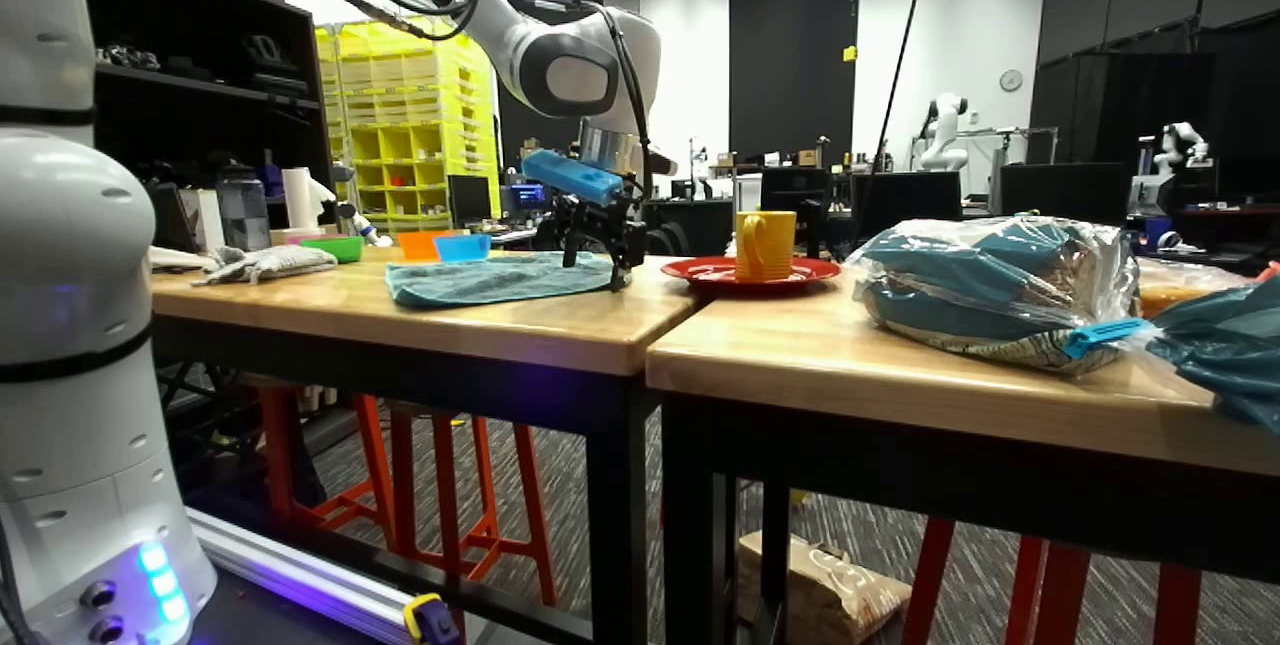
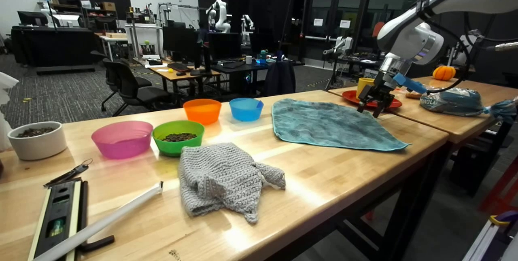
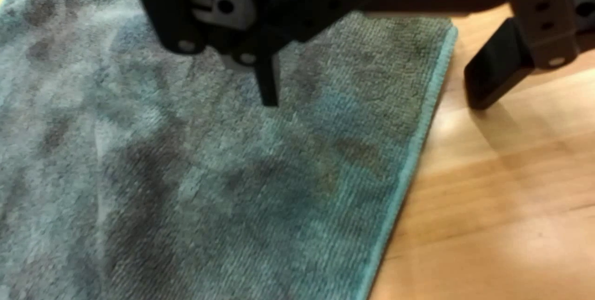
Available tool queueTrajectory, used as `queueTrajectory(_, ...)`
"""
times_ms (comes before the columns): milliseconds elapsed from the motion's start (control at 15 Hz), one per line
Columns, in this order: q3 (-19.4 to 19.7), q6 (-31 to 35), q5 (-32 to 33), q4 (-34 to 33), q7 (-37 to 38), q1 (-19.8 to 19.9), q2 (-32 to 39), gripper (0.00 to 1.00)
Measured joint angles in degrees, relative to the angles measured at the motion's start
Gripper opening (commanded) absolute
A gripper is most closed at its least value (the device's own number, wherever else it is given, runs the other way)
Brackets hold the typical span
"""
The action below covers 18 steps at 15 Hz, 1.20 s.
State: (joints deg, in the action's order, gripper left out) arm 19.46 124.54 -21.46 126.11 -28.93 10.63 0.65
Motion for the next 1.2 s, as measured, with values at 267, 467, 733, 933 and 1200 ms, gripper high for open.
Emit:
queueTrajectory(267, -1.2, 0.0, -0.3, -2.7, 0.0, 1.1, 2.2, 1.0)
queueTrajectory(467, -1.9, 0.0, -0.3, -4.4, 0.0, 2.1, 3.5, 0.81)
queueTrajectory(733, -2.5, -0.4, -1.3, -5.4, 0.0, 3.1, 3.9, 0.77)
queueTrajectory(933, -2.9, -1.2, -3.5, -5.3, 0.0, 3.3, 3.9, 0.84)
queueTrajectory(1200, -3.8, -1.5, -5.7, -5.1, 0.1, 3.3, 4.0, 0.53)
